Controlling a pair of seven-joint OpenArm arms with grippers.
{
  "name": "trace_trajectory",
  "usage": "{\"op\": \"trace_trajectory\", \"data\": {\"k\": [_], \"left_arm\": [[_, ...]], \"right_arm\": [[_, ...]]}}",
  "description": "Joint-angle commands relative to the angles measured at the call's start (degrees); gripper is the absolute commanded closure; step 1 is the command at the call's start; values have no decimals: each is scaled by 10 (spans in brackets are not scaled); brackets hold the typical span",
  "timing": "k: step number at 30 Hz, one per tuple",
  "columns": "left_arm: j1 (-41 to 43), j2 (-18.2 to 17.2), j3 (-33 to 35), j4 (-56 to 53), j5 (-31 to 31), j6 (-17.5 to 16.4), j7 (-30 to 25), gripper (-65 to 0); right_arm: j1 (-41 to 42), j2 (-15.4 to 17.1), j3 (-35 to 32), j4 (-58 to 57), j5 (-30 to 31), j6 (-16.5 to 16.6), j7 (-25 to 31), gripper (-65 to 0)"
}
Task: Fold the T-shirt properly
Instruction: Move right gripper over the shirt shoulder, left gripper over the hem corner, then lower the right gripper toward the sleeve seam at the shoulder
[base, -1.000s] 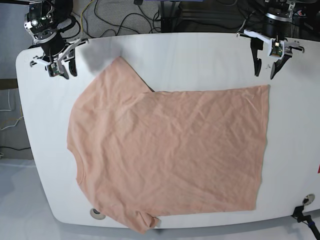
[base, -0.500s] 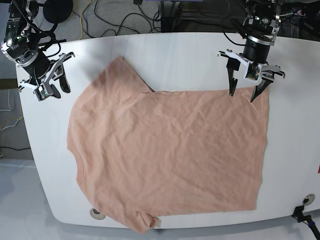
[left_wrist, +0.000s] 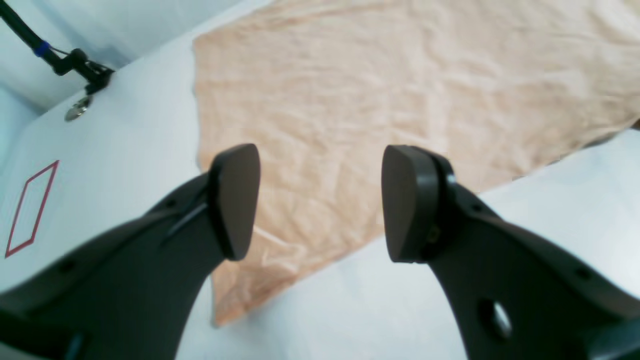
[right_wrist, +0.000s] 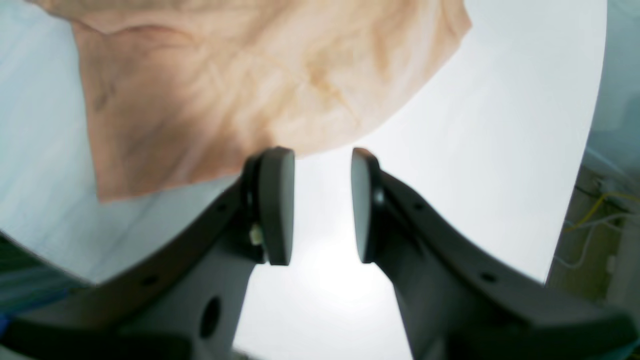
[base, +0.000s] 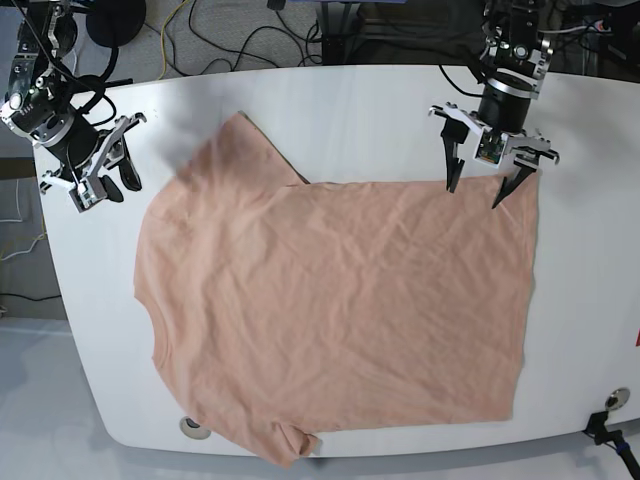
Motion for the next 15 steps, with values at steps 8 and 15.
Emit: {"op": "trace_trajectory", "data": {"k": [8,15], "left_arm": [[-1,-4,-3,10,-2,5,-23,-361],[-5,-7,-3,11,0,7,-3,-352]], "right_arm": [[86,32,-153,4,-106,-4,20,-195],[112,34,-227,-6,-243,5,28,-194]]}}
